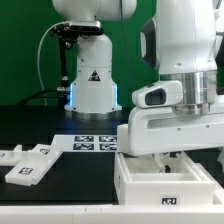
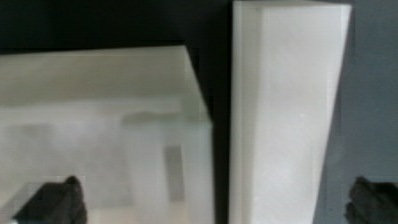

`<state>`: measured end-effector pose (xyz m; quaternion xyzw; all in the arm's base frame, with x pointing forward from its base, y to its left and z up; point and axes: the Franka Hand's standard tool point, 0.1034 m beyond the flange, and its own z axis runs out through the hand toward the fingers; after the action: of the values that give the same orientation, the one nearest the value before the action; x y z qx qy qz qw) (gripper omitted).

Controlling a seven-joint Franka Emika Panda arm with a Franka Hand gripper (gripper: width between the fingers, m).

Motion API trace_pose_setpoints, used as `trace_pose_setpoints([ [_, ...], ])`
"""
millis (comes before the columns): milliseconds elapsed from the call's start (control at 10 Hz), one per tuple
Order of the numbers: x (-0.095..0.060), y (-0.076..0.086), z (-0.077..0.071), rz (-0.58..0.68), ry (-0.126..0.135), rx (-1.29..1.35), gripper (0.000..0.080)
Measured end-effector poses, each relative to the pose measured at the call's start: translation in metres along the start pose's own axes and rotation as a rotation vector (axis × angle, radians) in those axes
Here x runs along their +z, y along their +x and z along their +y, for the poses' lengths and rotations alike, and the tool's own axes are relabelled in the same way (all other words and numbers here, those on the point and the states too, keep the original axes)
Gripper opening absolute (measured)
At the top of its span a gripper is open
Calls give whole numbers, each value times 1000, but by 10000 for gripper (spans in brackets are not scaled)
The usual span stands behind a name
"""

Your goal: Assemble cabinet

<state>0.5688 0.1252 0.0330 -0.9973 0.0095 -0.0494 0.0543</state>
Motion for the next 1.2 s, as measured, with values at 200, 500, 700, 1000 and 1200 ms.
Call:
trace_pose_setpoints([
  [200,-20,4,6,-12,1,2,794],
  [500,-45,-6,5,-19,9,69,796],
  [700,-43,-7,6,-22,7,66,796],
  [1000,-58,-10,24,-59,3,51,796],
  [1200,-83,-9,52,-76,0,69,796],
])
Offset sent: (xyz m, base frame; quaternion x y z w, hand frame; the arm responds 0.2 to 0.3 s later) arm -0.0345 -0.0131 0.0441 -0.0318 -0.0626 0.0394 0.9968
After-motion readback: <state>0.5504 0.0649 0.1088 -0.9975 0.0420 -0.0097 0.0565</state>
